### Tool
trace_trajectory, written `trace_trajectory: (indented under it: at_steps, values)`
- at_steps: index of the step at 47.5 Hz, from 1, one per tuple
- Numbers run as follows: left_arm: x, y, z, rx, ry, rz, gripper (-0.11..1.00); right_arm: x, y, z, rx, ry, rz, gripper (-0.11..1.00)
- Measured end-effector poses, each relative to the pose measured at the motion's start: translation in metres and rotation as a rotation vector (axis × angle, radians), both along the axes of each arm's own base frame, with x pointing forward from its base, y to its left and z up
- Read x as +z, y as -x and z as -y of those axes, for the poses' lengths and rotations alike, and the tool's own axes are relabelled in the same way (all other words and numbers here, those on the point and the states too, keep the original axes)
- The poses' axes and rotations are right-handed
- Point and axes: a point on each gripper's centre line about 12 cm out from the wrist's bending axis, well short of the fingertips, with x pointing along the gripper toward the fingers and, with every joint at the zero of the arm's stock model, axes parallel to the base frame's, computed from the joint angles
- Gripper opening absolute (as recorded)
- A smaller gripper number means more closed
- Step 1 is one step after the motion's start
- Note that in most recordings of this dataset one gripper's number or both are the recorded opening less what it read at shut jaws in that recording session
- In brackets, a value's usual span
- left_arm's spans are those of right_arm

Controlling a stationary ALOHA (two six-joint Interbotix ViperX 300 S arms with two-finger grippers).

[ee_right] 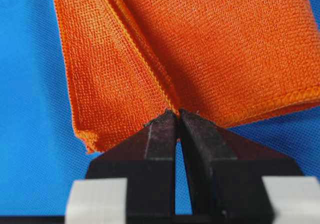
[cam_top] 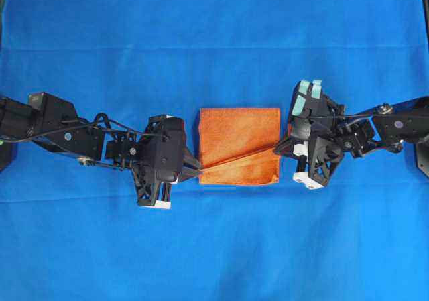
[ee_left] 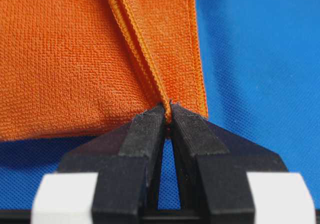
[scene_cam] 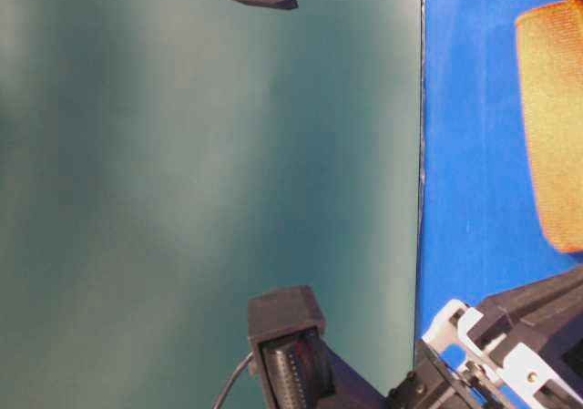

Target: Fold the orange towel.

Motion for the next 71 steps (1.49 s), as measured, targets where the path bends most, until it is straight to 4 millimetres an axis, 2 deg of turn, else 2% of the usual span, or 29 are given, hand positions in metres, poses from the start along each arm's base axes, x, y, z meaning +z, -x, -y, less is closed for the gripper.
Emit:
trace_trajectory:
  at_steps: [2, 6, 9, 11, 13, 18, 20, 22, 31, 38, 43, 52, 62, 71]
  values:
    - [-0.001, 0.001, 0.000, 0.000, 0.000, -0.003, 0.04, 0.000, -0.001, 0.000, -0.001, -0.001, 0.000, 0.12]
    - [-0.002, 0.001, -0.001, 0.004, 0.000, -0.012, 0.06, -0.001, -0.002, -0.001, -0.003, -0.002, -0.004, 0.39]
    - [-0.001, 0.000, -0.001, 0.003, -0.001, -0.006, 0.17, -0.001, -0.001, -0.002, -0.001, 0.000, -0.010, 0.57]
    - [0.000, -0.001, -0.001, 0.004, 0.001, 0.003, 0.30, -0.002, 0.000, -0.004, 0.006, 0.007, -0.018, 0.64]
    - [0.001, -0.002, -0.001, 0.003, 0.001, 0.008, 0.42, -0.001, 0.000, -0.006, 0.011, 0.010, -0.021, 0.65]
    - [0.003, -0.002, -0.001, 0.004, 0.003, 0.014, 0.74, 0.009, 0.002, -0.010, 0.020, 0.029, -0.014, 0.59]
    - [0.006, -0.002, -0.001, 0.003, 0.002, 0.018, 0.83, 0.016, 0.003, -0.012, 0.021, 0.039, -0.005, 0.59]
    - [0.011, 0.000, -0.001, 0.000, 0.002, 0.023, 0.87, 0.025, 0.004, -0.013, 0.022, 0.051, 0.007, 0.60]
    - [0.049, 0.010, -0.001, -0.008, 0.000, 0.056, 0.75, 0.080, 0.015, -0.016, 0.010, 0.103, 0.101, 0.60]
    - [0.086, 0.026, -0.003, -0.011, 0.005, 0.109, 0.74, 0.115, 0.030, -0.011, -0.019, 0.126, 0.180, 0.60]
    - [0.105, 0.040, -0.005, -0.011, 0.011, 0.158, 0.74, 0.134, 0.043, -0.005, -0.032, 0.143, 0.238, 0.60]
    - [0.132, 0.077, -0.010, -0.009, 0.022, 0.260, 0.74, 0.159, 0.070, 0.003, -0.045, 0.178, 0.337, 0.60]
    - [0.153, 0.127, -0.017, -0.003, 0.037, 0.408, 0.74, 0.165, 0.103, 0.013, -0.050, 0.224, 0.422, 0.60]
    - [0.157, 0.166, -0.026, 0.010, 0.036, 0.504, 0.74, 0.153, 0.132, 0.019, -0.043, 0.259, 0.485, 0.60]
